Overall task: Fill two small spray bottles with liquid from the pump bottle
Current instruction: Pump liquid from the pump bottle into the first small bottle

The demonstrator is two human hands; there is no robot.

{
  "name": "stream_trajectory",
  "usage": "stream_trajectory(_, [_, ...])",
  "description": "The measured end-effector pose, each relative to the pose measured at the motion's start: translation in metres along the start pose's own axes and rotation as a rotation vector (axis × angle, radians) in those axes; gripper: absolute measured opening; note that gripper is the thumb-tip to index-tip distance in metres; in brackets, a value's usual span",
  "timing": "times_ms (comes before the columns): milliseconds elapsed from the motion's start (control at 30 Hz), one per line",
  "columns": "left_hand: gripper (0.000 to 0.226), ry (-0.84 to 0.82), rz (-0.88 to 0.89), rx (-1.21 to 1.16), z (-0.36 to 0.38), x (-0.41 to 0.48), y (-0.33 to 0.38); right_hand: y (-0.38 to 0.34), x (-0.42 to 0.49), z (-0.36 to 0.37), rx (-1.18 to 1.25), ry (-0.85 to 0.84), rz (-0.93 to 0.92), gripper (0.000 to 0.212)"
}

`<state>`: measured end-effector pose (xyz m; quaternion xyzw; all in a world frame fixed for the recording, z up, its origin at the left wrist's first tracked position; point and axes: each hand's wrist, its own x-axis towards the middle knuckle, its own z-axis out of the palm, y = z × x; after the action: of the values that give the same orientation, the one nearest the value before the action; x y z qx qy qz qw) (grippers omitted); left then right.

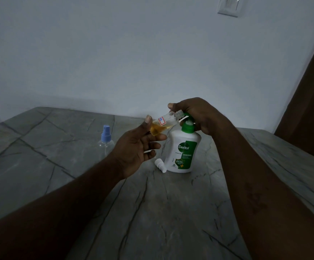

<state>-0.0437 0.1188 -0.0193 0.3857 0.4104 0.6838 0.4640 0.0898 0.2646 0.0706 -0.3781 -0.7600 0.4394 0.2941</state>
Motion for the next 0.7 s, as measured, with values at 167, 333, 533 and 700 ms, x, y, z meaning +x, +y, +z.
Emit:
stream_trajectory(167, [0.054, 0.011, -0.003, 0.001, 0.002, -0.001, 0.001, 0.002, 0.001, 0.001, 0.048, -0.011, 0.055, 0.023])
stream_trajectory(333, [0.054, 0.014, -0.009, 0.002, 0.001, -0.002, 0.0, 0.008, 0.005, 0.003, 0.089, -0.011, 0.051, 0.015])
stream_trajectory(533, [0.049, 0.005, -0.005, -0.007, 0.002, -0.002, -0.001, -0.003, -0.005, -0.001, -0.004, 0.017, 0.004, 0.029])
stream_trajectory(700, [0.049, -0.01, -0.007, -0.002, 0.001, 0.0, -0.001, -0.003, -0.004, 0.001, 0.063, 0.02, 0.026, 0.021])
